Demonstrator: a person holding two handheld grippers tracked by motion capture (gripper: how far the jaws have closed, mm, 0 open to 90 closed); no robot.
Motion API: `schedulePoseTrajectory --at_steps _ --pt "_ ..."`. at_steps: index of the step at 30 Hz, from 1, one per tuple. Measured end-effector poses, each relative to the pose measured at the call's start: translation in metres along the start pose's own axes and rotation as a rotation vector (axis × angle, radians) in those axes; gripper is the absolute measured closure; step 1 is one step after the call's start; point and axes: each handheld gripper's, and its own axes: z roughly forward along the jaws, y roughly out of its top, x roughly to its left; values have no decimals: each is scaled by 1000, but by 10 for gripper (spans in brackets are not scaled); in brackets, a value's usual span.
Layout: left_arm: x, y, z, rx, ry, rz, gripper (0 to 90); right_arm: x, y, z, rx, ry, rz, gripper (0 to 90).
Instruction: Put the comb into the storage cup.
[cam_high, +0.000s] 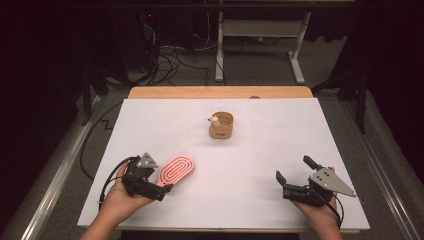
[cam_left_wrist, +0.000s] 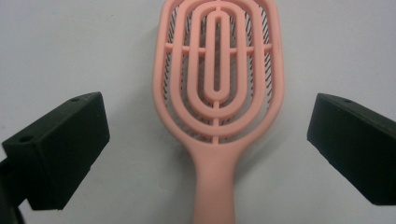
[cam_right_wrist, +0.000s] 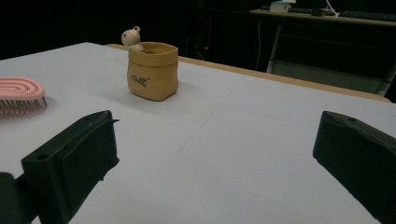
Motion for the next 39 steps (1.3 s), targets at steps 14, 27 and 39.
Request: schedulePoseTrajectory --at_steps 14,27,39 --pt "-2 33 26 123 -11 34 0 -1 0 0 0 -1 9 5" --pt "0 57 44 243 -50 12 31 -1 1 -2 -5 0 14 5" --pt "3 63 57 373 -32 24 149 0 0 -3 -4 6 16 5"
